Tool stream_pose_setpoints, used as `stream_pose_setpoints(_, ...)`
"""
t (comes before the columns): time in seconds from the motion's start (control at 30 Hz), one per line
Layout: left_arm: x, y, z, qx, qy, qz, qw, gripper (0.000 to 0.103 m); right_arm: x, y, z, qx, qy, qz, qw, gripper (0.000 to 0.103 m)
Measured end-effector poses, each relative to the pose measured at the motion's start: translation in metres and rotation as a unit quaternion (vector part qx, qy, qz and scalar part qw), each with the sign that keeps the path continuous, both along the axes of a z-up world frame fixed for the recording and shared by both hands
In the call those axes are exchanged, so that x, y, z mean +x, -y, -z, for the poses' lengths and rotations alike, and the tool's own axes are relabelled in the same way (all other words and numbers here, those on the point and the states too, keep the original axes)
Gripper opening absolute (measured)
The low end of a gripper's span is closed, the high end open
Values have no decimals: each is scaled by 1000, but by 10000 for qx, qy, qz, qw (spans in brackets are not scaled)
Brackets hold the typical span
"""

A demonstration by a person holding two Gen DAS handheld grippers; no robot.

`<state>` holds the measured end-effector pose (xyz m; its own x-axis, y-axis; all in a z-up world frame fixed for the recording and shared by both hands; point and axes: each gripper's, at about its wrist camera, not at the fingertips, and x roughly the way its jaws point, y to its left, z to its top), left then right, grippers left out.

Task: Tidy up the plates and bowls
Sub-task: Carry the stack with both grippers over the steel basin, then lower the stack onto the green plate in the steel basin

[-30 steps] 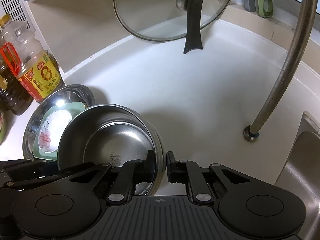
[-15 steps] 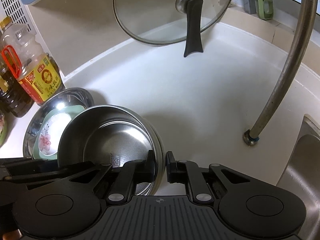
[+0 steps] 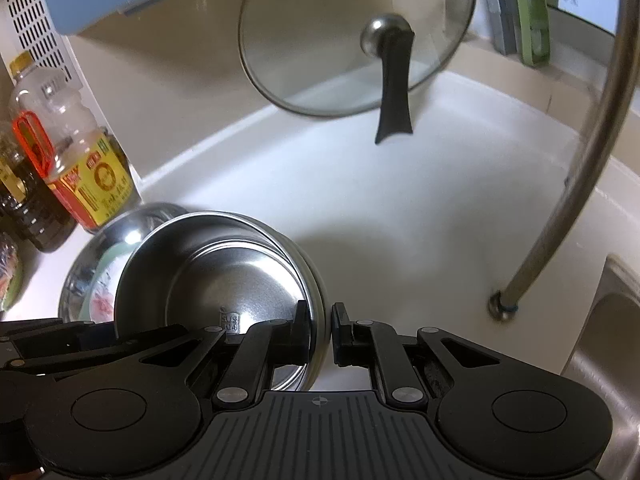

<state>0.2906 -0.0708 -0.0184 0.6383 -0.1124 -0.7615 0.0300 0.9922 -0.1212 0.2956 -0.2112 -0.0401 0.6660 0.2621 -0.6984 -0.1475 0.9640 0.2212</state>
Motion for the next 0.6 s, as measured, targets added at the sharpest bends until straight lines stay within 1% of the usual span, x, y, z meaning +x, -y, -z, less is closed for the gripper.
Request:
stream_pose_setpoints(0.17,2,-13,-14,13,139,-148,9998,24,5,-13,-16,-12,163,-121,9998,11)
stream_pose_setpoints(0.33,1,-34,-26,52,271,-406,9988,24,14,-37,-30,-3,308,-362,9989,11)
stream_pose_setpoints(0.5,-2,-60,-34,118,306,-677,9972,24,23,-66,-38,3,342,-647,9973,11)
stream_pose_setpoints(0.6,-3,-76,-35,136,278,-853,9959,23,29,-82,-38,24,284,-810,9963,10)
